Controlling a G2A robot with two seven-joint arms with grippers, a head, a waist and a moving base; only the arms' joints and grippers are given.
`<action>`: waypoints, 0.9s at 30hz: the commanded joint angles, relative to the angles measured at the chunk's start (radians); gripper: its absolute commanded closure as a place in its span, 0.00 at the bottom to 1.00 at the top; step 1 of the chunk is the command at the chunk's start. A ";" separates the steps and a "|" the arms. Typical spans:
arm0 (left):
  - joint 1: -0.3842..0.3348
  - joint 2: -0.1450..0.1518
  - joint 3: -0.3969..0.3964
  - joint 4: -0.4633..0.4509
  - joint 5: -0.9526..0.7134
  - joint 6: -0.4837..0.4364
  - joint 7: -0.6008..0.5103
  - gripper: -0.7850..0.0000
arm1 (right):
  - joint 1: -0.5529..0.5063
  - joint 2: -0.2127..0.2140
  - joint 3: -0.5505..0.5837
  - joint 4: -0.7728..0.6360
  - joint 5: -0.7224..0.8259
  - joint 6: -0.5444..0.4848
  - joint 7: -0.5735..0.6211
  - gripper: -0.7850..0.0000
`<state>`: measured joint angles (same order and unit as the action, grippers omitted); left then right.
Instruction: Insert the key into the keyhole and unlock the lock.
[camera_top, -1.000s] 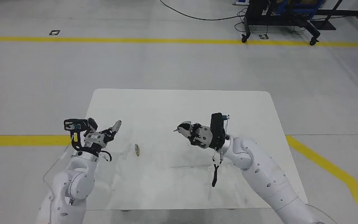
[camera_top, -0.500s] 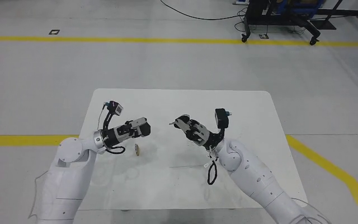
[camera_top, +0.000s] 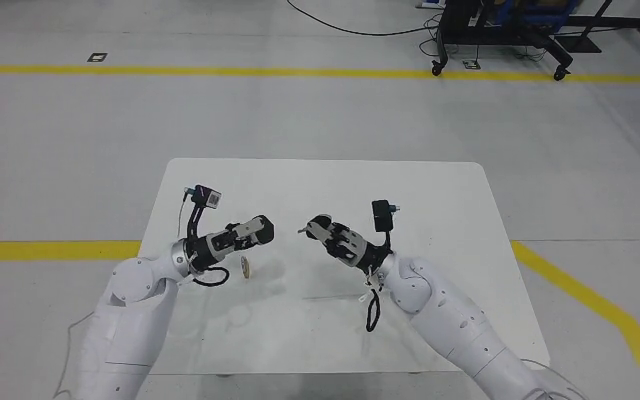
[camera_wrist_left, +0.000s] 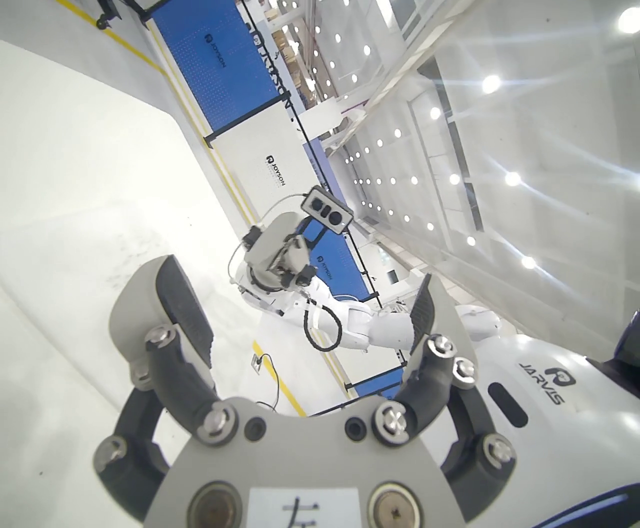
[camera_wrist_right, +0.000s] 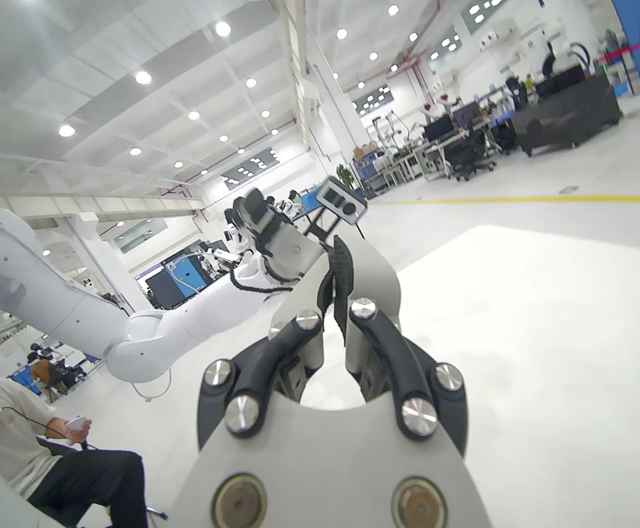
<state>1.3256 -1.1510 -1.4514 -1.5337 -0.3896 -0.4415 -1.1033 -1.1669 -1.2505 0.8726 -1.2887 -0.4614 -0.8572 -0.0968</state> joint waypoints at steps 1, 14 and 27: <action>-0.001 0.002 0.007 -0.010 0.037 -0.026 0.001 0.00 | -0.018 0.004 0.007 -0.025 0.079 0.012 0.062 1.00; 0.012 0.014 0.053 -0.078 0.162 -0.050 0.000 0.06 | -0.085 0.007 0.009 -0.111 0.190 0.032 0.167 1.00; 0.001 0.025 0.084 -0.084 0.173 -0.066 -0.003 0.80 | -0.065 -0.011 -0.009 -0.085 0.259 0.003 0.195 1.00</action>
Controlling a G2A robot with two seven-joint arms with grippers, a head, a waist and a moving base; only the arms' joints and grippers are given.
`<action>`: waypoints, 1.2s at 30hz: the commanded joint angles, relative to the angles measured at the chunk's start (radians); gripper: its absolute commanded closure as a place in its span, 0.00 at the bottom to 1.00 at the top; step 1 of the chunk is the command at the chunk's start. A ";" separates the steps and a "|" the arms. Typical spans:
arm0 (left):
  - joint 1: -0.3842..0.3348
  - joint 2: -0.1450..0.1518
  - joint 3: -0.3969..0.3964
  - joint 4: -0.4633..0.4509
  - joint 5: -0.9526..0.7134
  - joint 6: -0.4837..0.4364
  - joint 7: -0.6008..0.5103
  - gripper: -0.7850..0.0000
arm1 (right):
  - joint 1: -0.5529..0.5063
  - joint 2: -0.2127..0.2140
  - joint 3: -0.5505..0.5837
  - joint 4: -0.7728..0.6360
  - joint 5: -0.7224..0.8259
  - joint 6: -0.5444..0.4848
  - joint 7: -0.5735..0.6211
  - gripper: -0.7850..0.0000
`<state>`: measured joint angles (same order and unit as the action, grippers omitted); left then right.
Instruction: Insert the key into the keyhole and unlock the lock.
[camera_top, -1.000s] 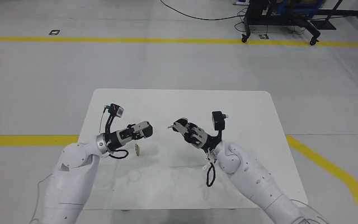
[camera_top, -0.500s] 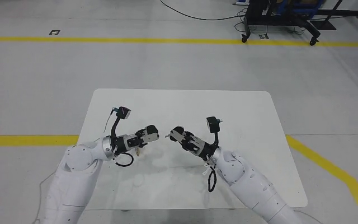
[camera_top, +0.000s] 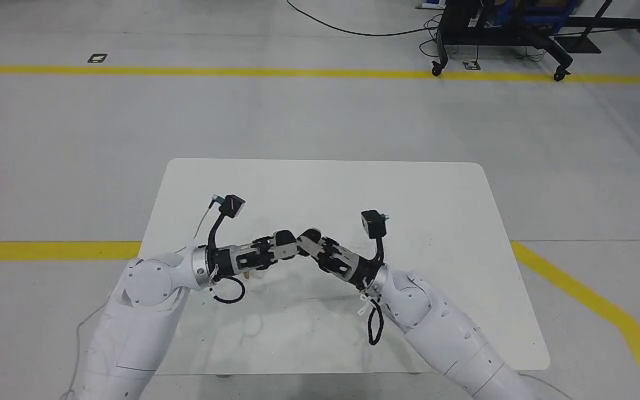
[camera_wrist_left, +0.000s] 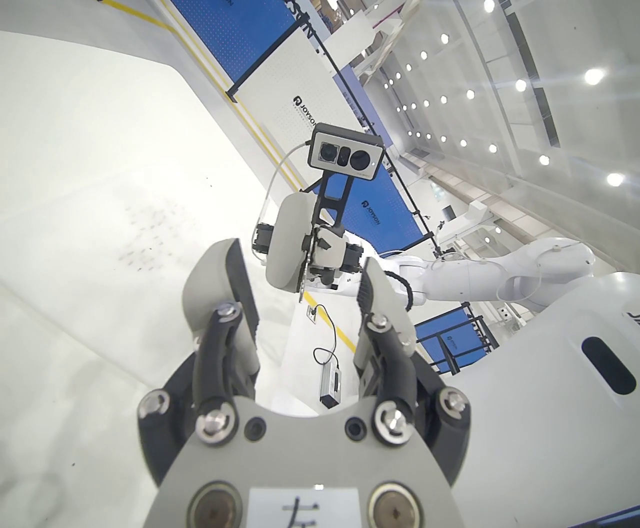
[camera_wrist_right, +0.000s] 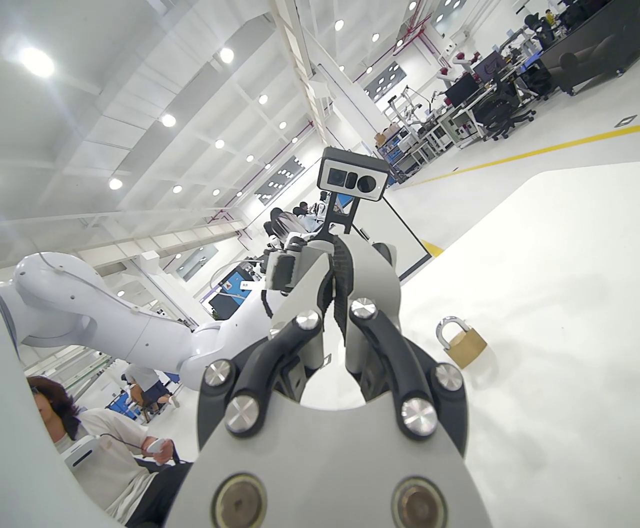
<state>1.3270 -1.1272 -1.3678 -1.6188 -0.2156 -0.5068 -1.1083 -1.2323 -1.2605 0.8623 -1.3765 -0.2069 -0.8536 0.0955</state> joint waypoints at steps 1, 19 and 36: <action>-0.001 0.002 0.001 0.002 -0.002 -0.002 0.003 0.85 | 0.001 -0.001 0.002 0.004 0.009 -0.002 0.005 1.00; -0.003 0.016 0.016 0.005 0.020 -0.004 0.045 1.00 | 0.005 -0.014 0.007 0.031 0.067 -0.001 0.048 0.00; 0.022 0.030 -0.032 0.001 0.013 -0.005 0.133 1.00 | 0.005 -0.014 0.007 0.031 0.067 -0.001 0.048 0.00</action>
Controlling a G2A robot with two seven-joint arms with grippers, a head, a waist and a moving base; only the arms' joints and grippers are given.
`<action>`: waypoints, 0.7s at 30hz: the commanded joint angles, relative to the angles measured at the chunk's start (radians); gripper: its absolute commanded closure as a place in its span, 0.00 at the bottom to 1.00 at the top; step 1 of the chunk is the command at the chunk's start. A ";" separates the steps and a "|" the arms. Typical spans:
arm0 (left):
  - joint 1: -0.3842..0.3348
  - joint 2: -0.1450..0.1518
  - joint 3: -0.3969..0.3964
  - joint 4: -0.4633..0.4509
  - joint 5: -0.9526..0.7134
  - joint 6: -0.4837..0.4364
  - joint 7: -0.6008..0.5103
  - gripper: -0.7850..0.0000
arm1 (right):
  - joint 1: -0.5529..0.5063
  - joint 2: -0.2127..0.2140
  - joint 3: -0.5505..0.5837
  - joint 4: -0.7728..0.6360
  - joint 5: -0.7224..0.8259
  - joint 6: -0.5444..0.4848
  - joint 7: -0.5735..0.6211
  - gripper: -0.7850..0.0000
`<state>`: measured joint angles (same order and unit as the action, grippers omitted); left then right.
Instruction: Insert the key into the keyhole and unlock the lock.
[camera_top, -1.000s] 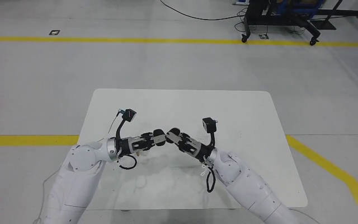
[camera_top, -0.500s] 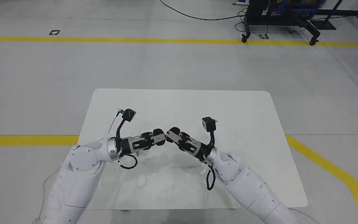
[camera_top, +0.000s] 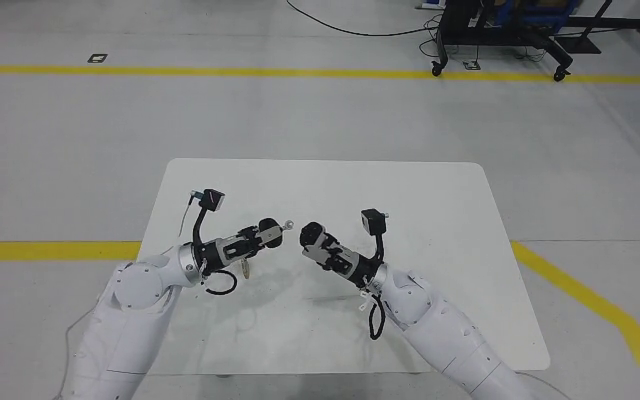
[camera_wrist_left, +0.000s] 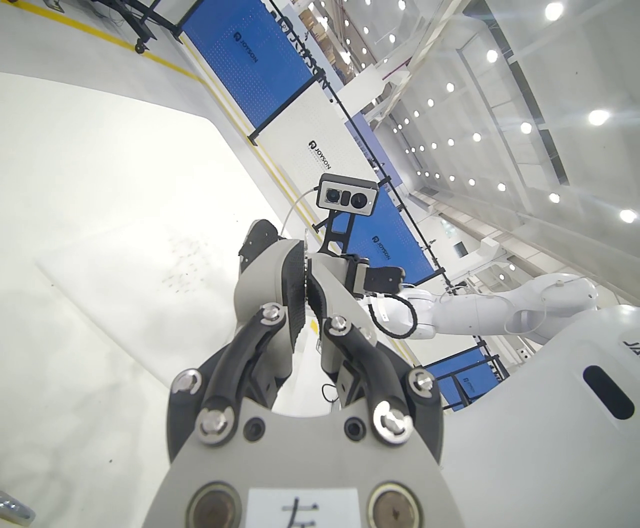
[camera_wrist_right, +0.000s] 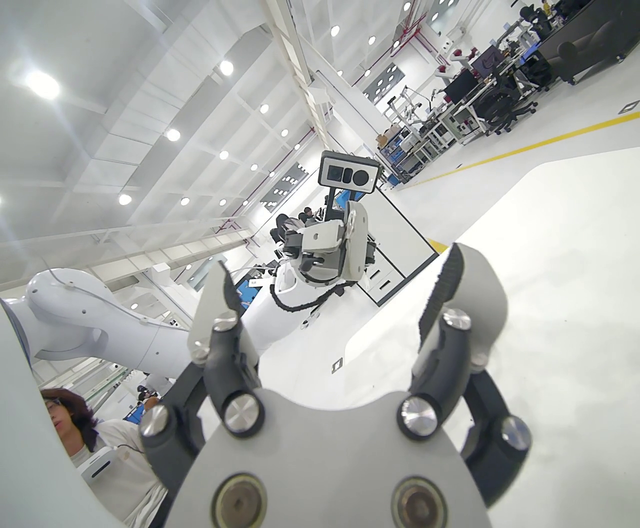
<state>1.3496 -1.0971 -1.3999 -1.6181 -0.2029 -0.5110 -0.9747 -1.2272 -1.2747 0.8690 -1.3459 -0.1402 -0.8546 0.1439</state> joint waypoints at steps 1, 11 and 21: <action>0.000 0.000 0.000 0.000 0.000 -0.001 -0.001 1.00 | 0.000 0.000 0.000 0.000 0.000 0.000 0.000 0.00; 0.016 0.014 -0.021 -0.043 0.057 0.005 -0.050 1.00 | 0.051 0.024 0.017 -0.019 -0.120 0.080 0.258 0.00; -0.023 0.041 0.028 -0.064 0.016 0.000 -0.335 1.00 | 0.020 0.107 0.175 -0.136 0.165 0.173 0.749 0.45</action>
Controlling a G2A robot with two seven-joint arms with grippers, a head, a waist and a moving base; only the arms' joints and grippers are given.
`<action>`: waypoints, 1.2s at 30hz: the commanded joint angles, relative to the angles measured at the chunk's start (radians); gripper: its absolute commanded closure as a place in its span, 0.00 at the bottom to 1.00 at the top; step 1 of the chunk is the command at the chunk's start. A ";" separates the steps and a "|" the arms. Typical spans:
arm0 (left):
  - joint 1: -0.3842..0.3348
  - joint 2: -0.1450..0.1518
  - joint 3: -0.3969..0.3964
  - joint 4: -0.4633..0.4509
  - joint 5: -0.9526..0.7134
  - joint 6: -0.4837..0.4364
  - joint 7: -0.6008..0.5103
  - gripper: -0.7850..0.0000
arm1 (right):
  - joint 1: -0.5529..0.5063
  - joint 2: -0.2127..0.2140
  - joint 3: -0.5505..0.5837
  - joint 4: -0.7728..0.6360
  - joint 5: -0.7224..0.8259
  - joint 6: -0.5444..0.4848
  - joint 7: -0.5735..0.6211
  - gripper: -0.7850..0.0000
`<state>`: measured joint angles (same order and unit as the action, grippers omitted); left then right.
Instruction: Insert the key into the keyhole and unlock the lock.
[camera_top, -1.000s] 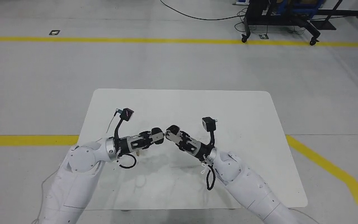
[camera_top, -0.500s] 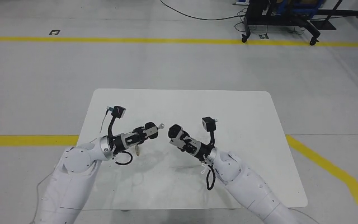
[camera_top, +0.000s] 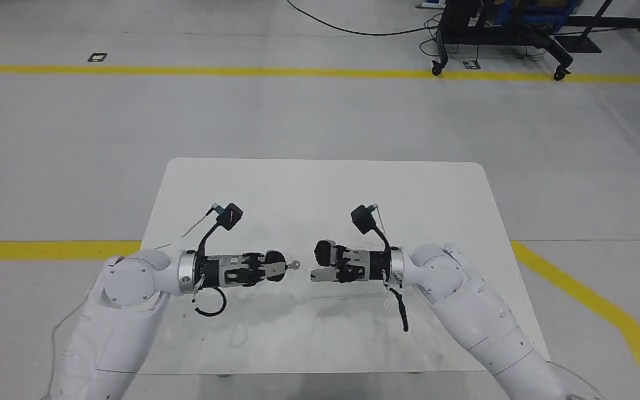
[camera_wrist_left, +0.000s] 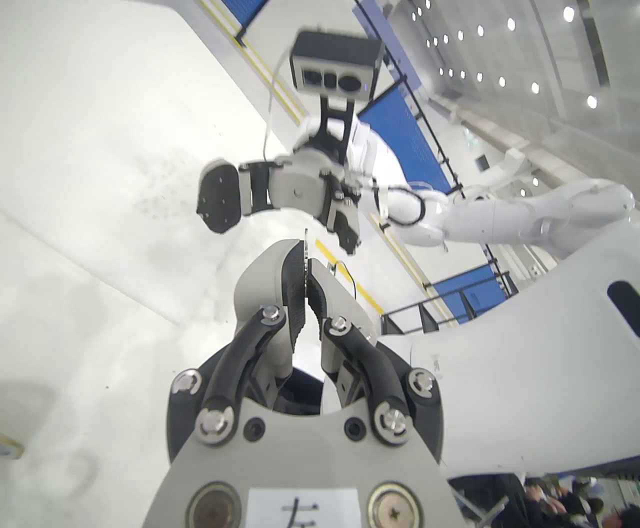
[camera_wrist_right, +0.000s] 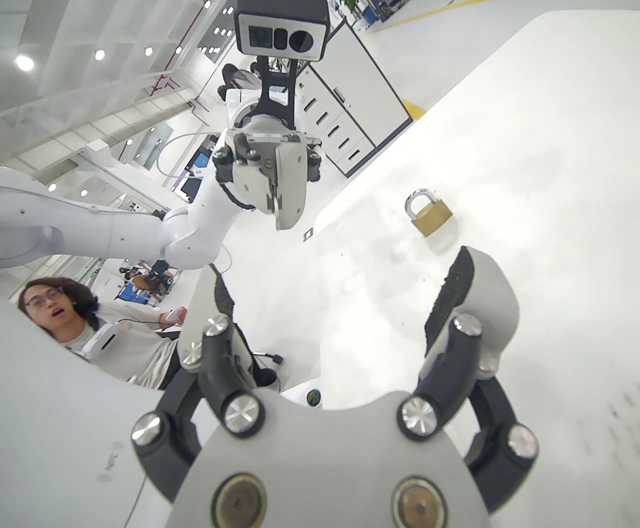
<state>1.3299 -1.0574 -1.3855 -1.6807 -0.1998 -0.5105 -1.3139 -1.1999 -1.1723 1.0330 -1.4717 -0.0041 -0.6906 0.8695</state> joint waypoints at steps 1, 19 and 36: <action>-0.005 0.002 0.022 0.004 0.012 -0.005 0.010 1.00 | -0.013 0.007 0.015 -0.018 0.047 0.018 0.038 0.47; -0.050 0.021 0.099 0.034 0.024 -0.028 0.033 1.00 | 0.019 0.000 -0.060 -0.002 0.082 0.040 0.034 0.53; -0.057 0.036 0.120 0.039 0.037 -0.036 0.059 0.00 | 0.012 0.011 -0.061 -0.008 0.100 0.030 0.039 1.00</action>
<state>1.2741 -1.0223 -1.2664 -1.6423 -0.1587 -0.5457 -1.2515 -1.1869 -1.1624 0.9699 -1.4788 0.0950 -0.6591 0.9093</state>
